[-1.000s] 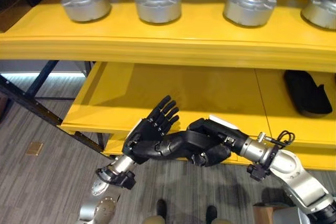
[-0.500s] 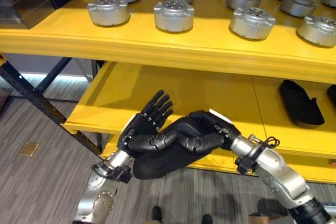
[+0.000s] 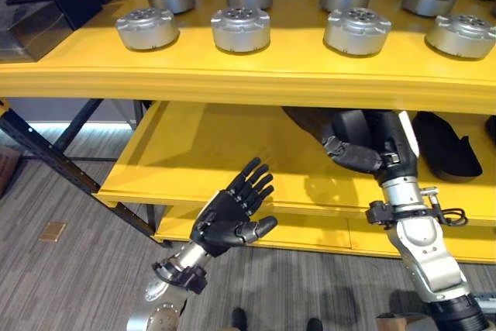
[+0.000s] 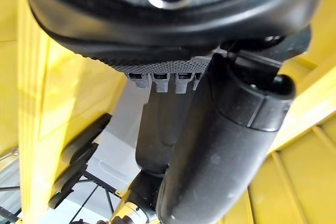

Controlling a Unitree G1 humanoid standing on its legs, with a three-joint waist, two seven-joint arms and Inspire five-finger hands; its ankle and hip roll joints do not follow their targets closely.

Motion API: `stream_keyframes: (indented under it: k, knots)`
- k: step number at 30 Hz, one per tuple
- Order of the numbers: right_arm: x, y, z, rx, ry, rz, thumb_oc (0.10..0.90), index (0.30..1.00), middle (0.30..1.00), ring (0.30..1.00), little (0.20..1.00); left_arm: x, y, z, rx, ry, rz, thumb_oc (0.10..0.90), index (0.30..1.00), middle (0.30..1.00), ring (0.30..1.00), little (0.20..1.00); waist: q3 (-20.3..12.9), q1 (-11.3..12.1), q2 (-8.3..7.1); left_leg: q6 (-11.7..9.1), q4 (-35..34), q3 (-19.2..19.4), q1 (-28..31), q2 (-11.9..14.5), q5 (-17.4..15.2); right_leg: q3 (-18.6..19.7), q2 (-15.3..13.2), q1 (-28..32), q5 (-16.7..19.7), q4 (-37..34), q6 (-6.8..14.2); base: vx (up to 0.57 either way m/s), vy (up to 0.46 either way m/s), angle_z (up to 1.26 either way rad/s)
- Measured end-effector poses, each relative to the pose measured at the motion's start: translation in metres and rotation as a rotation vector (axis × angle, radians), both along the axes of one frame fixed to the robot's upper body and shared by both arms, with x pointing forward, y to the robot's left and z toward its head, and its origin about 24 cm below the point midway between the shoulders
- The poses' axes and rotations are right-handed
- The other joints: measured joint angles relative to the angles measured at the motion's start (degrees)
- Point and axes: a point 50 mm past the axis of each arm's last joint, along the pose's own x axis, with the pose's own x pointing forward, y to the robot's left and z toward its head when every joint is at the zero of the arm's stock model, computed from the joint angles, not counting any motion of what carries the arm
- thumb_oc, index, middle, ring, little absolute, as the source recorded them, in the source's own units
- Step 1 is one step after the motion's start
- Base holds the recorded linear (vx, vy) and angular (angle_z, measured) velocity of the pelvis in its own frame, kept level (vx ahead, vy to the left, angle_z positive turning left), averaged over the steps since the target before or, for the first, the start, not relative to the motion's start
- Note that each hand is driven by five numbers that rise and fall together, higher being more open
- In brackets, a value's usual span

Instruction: Move parts from the plastic box to the shelf.

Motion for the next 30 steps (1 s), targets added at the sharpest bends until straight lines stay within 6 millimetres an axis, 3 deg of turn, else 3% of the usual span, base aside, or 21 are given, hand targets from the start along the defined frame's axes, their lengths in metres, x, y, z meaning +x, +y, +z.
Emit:
stream_keyframes:
  k: [6,10,14,15,17,18,22,29,30]
  knots:
    - [0.0,-0.005,0.0,0.044,-0.004,-0.068,0.4,0.3,0.3,0.3,0.3,0.002,0.009,0.004,0.029,-0.015,0.021,0.9,1.0,1.0,1.0,1.0,0.0,-0.1,0.55,0.0,0.0,0.1,0.0,0.0,0.0,0.3,0.0,-0.1,0.1,0.0,0.1,0.0,0.006,-0.01]
    - [-0.001,-0.006,0.001,-0.057,-0.039,-0.121,0.4,0.3,0.3,0.3,0.3,0.004,0.019,0.008,0.046,-0.036,0.058,0.9,1.0,1.0,1.0,1.0,0.0,-0.1,0.58,0.1,0.0,0.1,0.0,0.0,-0.1,0.3,-0.1,-0.2,0.1,0.0,0.1,0.0,0.0,0.0]
    - [-0.003,-0.014,0.001,-0.347,-0.082,-0.203,0.4,0.3,0.3,0.3,0.3,0.005,0.026,0.013,0.055,-0.054,0.087,0.9,1.0,1.0,1.0,1.0,0.0,0.0,0.6,0.1,0.0,0.0,0.0,0.0,-0.1,0.3,-0.1,-0.2,0.0,0.0,0.1,0.0,0.0,0.0]
    - [-0.006,-0.015,0.001,-0.57,-0.132,-0.212,0.4,0.3,0.3,0.3,0.3,0.005,0.029,0.014,0.057,-0.056,0.093,0.9,1.0,1.0,1.0,1.0,0.0,0.1,0.6,0.1,0.0,-0.1,-0.1,0.0,-0.1,0.1,-0.1,-0.2,0.0,0.0,0.1,0.0,0.0,0.0]
    - [-0.009,-0.013,0.004,-0.732,-0.191,-0.199,0.4,0.3,0.3,0.3,0.3,0.006,0.031,0.014,0.057,-0.052,0.098,0.9,1.0,1.0,1.0,1.0,0.0,0.1,0.6,0.1,0.0,-0.1,-0.1,0.0,-0.1,0.1,0.0,-0.2,0.0,0.0,0.1,0.0,0.0,0.0]
    - [-0.012,-0.009,0.009,-0.913,-0.287,-0.174,0.4,0.3,0.3,0.3,0.3,0.006,0.032,0.015,0.062,-0.055,0.095,0.9,1.0,1.0,1.0,1.0,0.0,0.2,0.59,0.1,0.0,-0.1,-0.1,0.0,-0.1,0.1,0.0,-0.1,0.0,0.0,0.1,0.0,0.0,0.0]
    - [-0.018,0.002,0.01,-1.166,-0.391,-0.053,0.4,0.3,0.3,0.3,0.3,0.004,0.036,0.017,0.082,-0.062,0.069,0.9,1.0,1.0,1.0,1.0,0.0,0.5,0.47,0.1,0.0,-0.1,0.0,0.0,-0.1,0.1,0.0,0.0,0.1,0.0,0.1,0.0,0.0,0.0]
    - [-0.018,0.02,-0.032,-1.343,-0.245,0.195,0.4,0.3,0.3,0.3,0.3,0.002,0.039,0.018,0.1,-0.061,0.039,0.9,1.0,1.0,1.0,1.0,-0.1,1.7,-0.11,0.0,0.0,-0.2,0.1,0.0,0.0,-0.1,0.1,0.1,0.1,0.0,0.1,0.01,0.001,0.02]
    - [-0.015,0.015,-0.049,-1.368,-0.148,0.223,0.4,0.3,0.3,0.3,0.3,0.001,0.042,0.018,0.093,-0.052,0.036,0.9,1.0,1.0,1.0,1.0,-0.1,2.1,-0.39,0.0,0.0,-0.2,0.2,0.0,0.0,-0.1,0.1,0.2,0.1,0.0,0.1,0.0,0.0,0.0]
